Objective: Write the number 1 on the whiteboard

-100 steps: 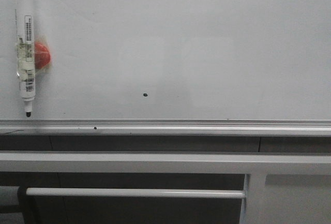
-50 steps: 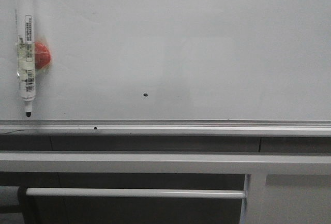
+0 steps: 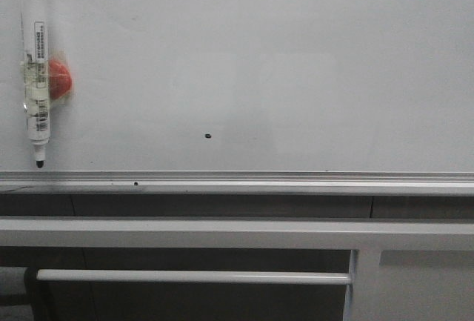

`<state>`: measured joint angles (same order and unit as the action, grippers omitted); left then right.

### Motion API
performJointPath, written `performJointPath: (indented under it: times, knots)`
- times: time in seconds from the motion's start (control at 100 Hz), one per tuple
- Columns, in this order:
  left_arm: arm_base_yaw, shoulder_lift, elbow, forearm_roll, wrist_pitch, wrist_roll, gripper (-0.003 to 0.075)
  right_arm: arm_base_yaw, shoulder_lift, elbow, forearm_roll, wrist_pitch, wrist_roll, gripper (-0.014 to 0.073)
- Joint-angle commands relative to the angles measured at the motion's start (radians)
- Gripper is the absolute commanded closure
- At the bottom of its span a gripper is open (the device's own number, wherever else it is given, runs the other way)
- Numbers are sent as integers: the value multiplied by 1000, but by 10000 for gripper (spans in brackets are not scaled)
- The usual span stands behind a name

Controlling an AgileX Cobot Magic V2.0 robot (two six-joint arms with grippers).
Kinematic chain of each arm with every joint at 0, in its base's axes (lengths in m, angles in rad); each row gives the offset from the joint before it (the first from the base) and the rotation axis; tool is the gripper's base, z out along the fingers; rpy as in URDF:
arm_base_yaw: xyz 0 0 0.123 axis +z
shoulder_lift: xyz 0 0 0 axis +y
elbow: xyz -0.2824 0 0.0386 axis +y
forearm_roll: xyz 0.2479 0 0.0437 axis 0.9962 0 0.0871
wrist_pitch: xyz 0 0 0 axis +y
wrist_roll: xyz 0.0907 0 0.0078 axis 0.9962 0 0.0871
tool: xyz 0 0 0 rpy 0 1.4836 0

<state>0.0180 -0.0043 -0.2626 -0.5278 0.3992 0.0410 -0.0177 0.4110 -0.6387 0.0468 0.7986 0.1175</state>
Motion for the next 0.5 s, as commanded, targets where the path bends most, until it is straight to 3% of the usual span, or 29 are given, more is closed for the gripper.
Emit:
performJointPath:
  times: [0.0, 0.28, 0.49]
  knots:
    - [-6, -22, -40, 46, -83, -58, 262, 3, 16, -32, -3, -68, -11, 657]
    - [-24, 105, -175, 136, -50, -41, 262, 3, 16, -32, -3, -68, -11, 657]
    - [-220, 284, -262, 287, -97, -52, 262, 3, 16, -32, -3, -68, -11, 657]
